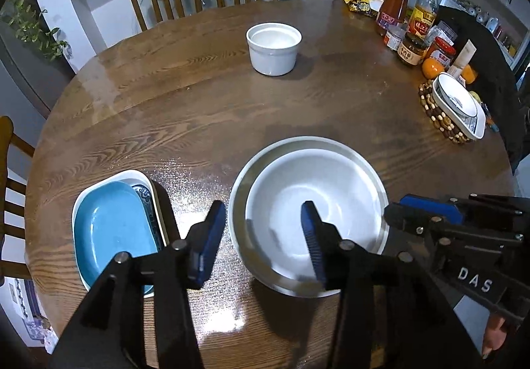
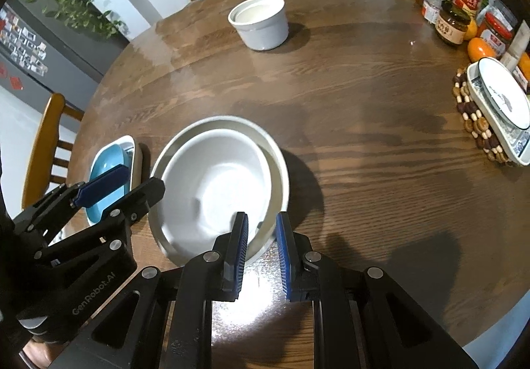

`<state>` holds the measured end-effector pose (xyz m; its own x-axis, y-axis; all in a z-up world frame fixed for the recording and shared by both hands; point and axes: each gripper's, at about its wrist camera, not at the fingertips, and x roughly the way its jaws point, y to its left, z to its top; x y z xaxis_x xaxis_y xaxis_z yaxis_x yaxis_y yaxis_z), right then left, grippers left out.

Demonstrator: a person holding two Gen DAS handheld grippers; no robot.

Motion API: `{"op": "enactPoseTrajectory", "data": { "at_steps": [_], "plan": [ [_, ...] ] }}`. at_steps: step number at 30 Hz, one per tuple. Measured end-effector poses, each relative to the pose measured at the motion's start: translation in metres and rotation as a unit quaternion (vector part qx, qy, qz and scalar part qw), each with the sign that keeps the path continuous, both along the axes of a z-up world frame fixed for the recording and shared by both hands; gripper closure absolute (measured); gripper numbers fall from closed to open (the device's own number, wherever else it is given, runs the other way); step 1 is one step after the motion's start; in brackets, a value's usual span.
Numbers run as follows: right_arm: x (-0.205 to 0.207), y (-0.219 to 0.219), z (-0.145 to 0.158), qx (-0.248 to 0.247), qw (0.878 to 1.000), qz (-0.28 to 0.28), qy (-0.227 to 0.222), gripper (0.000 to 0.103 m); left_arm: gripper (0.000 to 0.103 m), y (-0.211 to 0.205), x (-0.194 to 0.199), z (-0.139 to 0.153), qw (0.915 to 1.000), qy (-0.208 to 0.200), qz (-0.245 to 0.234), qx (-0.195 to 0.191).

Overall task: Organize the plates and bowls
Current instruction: 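Lower the medium bowl into the large bowl and open the right gripper, then move both grippers toward the small white ramekin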

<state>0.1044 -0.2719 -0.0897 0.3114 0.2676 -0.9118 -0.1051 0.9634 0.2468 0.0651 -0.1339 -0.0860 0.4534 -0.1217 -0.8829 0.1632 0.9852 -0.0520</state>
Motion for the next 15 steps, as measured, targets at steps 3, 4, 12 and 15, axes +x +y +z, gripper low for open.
{"op": "enactPoseTrajectory", "data": {
  "at_steps": [3,4,12,15],
  "plan": [
    [0.0,-0.004,0.004,-0.002,1.0,-0.006,-0.007,0.074,0.048,0.0,0.0,0.002,1.0,-0.007,0.003,0.003],
    [0.0,-0.005,0.005,-0.002,1.0,-0.008,-0.01,0.064,0.048,0.0,0.0,0.003,1.0,-0.007,0.003,0.003],
    [0.003,-0.013,0.009,0.003,1.0,-0.014,-0.02,0.058,0.024,0.002,0.003,0.01,0.9995,-0.021,0.019,0.009],
    [0.004,-0.016,0.01,0.005,1.0,-0.015,-0.023,0.056,0.022,0.003,0.004,0.011,0.9995,-0.019,0.023,0.007]
  ]
}}
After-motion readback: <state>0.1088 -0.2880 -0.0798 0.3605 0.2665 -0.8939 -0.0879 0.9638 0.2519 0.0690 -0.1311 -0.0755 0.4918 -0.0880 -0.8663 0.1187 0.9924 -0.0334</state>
